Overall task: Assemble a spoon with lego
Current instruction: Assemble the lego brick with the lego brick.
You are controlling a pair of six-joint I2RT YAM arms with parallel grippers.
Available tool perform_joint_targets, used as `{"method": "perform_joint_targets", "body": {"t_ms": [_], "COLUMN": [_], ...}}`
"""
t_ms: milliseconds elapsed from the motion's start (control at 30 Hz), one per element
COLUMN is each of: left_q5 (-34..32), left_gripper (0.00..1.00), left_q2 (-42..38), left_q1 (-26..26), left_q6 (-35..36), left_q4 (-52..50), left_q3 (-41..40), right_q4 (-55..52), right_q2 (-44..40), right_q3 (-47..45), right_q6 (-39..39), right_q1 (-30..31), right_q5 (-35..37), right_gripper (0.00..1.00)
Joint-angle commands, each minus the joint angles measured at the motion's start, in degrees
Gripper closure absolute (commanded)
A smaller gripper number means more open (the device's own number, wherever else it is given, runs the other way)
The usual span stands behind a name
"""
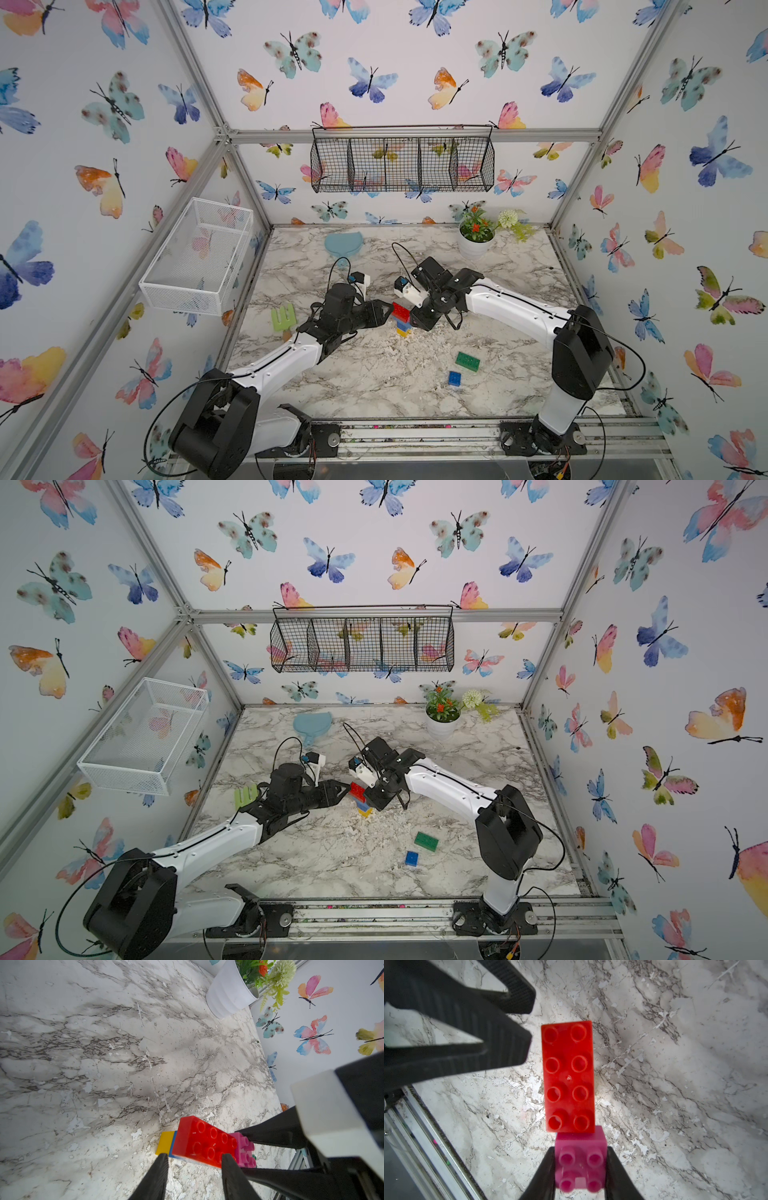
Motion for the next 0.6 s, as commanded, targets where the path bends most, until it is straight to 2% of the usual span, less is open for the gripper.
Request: {"method": "perform_joint_targets", "body": {"t_ms": [0, 567], "left_q5": [1.6, 1.8], "left_gripper": [0.55, 0.56], "left_q2": [0.3, -0.1], "left_q1": [0.1, 0.1], "left_q6": [0.8, 0.5], "left_q4": [1.5, 2.8], "left_q3": [-0.8, -2.5], "right_q4": [-3.8, -12.2], "right_q2": [2.6, 9.7], "right_q3": [1.3, 8.2], "right_q6": [0.7, 4.5], "right_q1": [1.1, 2.9], "right_q5": [2.9, 8.1], "right_gripper": [0.99, 0.99]}}
